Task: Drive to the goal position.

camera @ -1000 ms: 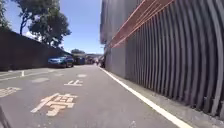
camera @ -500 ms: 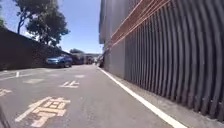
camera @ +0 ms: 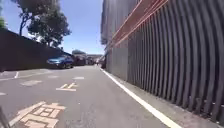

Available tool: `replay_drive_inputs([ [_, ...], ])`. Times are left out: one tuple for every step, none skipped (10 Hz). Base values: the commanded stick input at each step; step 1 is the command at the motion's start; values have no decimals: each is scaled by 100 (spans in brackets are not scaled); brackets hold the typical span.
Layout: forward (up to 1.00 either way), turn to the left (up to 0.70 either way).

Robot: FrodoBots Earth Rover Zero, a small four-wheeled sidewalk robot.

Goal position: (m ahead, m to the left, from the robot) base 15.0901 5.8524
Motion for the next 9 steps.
replay_drive_inputs([
  [45, 0],
  [45, 0],
  [45, 0],
  [45, 0],
  [45, 0],
  [45, 0],
  [45, 0],
  [45, 0],
  [45, 0],
])
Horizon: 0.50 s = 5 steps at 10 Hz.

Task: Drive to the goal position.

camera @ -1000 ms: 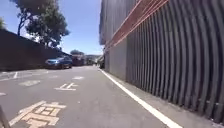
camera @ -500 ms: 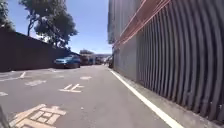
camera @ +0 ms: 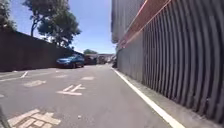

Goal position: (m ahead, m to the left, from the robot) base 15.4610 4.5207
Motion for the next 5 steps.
replay_drive_inputs([
  [45, 0],
  [45, 0],
  [45, 0],
  [45, 0],
  [45, 0],
])
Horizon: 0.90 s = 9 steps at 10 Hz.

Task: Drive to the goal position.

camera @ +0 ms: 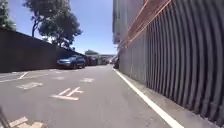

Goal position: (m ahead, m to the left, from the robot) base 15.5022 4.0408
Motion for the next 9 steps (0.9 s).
replay_drive_inputs([
  [45, 0],
  [45, 0],
  [45, 0],
  [45, 0],
  [45, 0],
  [45, 0],
  [45, 0],
  [45, 0],
  [45, 0],
])
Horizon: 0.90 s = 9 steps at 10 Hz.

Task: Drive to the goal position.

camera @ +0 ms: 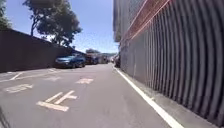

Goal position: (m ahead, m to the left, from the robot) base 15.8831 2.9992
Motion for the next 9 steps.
replay_drive_inputs([
  [45, 0],
  [45, 0],
  [45, 0],
  [45, 0],
  [45, 0],
  [45, 0],
  [45, 0],
  [45, 0],
  [45, 0],
])
